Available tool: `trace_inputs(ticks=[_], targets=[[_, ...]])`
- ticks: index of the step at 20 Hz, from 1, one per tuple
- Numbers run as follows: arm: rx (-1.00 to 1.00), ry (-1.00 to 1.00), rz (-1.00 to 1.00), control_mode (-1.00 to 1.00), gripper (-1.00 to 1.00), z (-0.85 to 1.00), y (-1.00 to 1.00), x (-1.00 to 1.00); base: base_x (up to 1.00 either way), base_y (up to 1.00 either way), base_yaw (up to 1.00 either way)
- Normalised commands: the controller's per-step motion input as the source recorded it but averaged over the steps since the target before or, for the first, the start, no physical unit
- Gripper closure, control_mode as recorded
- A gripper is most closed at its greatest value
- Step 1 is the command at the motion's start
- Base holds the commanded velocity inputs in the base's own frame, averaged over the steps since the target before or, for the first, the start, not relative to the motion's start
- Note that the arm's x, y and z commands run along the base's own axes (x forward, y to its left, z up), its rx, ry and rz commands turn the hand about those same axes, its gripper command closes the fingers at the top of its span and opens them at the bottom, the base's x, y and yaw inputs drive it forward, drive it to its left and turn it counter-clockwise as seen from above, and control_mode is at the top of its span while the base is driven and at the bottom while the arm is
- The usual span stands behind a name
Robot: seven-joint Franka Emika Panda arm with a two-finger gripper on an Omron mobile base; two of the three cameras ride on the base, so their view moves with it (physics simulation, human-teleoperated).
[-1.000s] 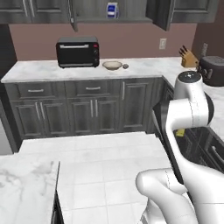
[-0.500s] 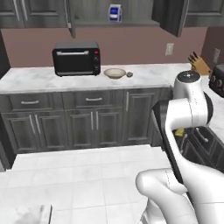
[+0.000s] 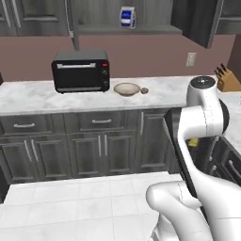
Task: Pick the egg and butter from the fridge and place them by the bowl for mixing.
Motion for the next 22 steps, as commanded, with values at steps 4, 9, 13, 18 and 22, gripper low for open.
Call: trace_inputs(ticks=[4, 9, 13, 18, 22], targets=[[0.00, 0.00, 0.00, 1.00, 1.00, 0.00, 0.00, 0.00, 0.71, -0.30, 0.00], [0.00, 0.00, 0.00, 1.00, 1.00, 0.00, 0.00, 0.00, 0.69, -0.26, 0.00], [0.00, 0.00, 0.00, 1.00, 1.00, 0.00, 0.00, 0.00, 0.72, -0.23, 0.00], [0.00, 0.00, 0.00, 1.00, 1.00, 0.00, 0.00, 0.00, 0.72, -0.20, 0.00], [0.00, 0.00, 0.00, 1.00, 1.00, 0.00, 0.00, 0.00, 0.63, -0.19, -0.04]])
